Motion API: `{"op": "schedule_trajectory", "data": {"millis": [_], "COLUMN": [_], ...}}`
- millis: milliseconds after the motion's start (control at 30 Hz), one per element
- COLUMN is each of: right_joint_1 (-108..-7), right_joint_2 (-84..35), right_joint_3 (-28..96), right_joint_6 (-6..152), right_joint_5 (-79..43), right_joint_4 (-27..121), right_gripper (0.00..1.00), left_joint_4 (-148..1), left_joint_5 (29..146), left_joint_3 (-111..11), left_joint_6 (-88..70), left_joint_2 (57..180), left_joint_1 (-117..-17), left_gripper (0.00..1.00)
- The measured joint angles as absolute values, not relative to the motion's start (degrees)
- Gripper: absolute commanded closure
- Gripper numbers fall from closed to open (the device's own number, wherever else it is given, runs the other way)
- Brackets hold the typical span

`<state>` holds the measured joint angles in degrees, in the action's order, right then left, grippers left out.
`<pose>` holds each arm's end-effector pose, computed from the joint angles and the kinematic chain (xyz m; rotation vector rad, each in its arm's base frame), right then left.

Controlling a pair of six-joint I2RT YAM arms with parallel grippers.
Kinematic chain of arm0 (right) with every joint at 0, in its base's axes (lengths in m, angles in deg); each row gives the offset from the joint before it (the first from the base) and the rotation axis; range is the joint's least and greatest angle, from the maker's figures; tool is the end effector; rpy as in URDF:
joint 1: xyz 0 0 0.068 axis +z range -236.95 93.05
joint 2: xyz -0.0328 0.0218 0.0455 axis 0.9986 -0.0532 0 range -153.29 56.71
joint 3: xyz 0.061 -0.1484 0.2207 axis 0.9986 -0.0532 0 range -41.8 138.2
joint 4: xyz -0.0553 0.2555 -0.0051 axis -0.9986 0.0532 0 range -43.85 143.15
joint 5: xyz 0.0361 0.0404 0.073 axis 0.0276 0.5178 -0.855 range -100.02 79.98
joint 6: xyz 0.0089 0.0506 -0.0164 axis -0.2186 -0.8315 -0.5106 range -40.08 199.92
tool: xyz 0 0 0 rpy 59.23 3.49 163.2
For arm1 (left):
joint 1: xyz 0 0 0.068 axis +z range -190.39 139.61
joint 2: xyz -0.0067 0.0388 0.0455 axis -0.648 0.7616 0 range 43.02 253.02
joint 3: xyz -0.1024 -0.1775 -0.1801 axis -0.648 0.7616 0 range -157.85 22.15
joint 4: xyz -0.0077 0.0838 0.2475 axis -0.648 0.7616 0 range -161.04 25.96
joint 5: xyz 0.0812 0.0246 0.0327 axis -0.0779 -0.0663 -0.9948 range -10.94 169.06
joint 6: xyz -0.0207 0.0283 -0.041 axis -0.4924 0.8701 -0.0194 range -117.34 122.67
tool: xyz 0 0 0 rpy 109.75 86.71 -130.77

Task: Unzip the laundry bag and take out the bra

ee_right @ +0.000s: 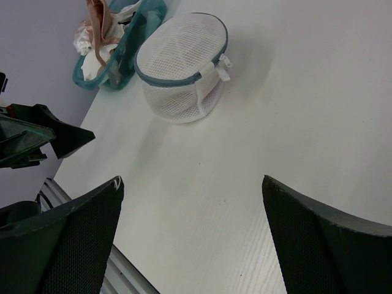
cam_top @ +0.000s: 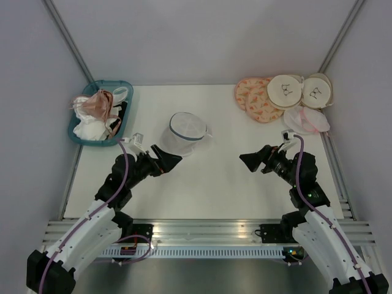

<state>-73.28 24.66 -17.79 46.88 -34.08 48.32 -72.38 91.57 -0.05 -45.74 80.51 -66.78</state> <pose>0.1443 0.0501 0.2598 -0.0134 1.8334 0.9512 0.1473 -0.0817 0.2412 -0.2084 1.9460 -1.0959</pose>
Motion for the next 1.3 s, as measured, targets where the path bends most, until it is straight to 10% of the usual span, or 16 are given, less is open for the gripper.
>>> {"op": "schedule_trajectory", "data": {"millis": [1133, 1233, 1300], "right_joint_1": [-72.40, -72.40, -72.25], "right_joint_2": [20.86, 20.83, 20.86], "right_joint_3": [-18.51, -18.53, -18.60], "right_joint_6": [48.70, 48.65, 48.61], "right_joint_5": [-32.81, -32.59, -32.59], "right_joint_4": [50.05, 50.03, 49.96], "right_gripper": [0.02, 0.02, 0.02], "left_joint_4": [-80.32, -79.64, -79.46], "left_joint_5": [53.36, 51.31, 50.02], "left_joint_3": [-19.50, -22.30, -23.69], "left_joint_6": [-65.08, -66.61, -67.40], "left_joint_2": [121.10, 126.04, 129.14], "left_joint_1": [-82.15, -82.15, -82.15], "left_gripper": [0.01, 0.14, 0.46]}}
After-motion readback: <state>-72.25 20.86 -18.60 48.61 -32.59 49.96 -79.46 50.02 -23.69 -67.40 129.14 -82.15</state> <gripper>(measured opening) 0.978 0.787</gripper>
